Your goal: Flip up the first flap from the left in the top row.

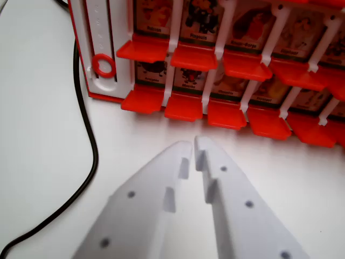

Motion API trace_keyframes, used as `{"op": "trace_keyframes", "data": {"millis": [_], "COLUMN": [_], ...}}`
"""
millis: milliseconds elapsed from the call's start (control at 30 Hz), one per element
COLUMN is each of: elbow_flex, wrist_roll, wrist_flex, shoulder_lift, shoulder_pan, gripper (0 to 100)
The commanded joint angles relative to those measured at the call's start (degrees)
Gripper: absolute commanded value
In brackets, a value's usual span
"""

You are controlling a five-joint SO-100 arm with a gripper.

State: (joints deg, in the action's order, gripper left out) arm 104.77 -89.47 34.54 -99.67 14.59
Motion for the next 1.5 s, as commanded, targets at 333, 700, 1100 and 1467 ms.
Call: {"op": "trace_keyframes", "data": {"millis": [333,700,1100,1467], "elbow_flex": [-16.7,-20.6,-27.8,-33.9], "wrist_roll": [-2.46,-2.64,-2.46,-2.64], "wrist_flex": [-5.2,-5.9,-6.2,-6.2], "shoulder_lift": [9.3,14.1,21.7,27.7], "shoulder_pan": [0.7,3.3,3.2,2.6], "gripper": [0,0,0,0]}}
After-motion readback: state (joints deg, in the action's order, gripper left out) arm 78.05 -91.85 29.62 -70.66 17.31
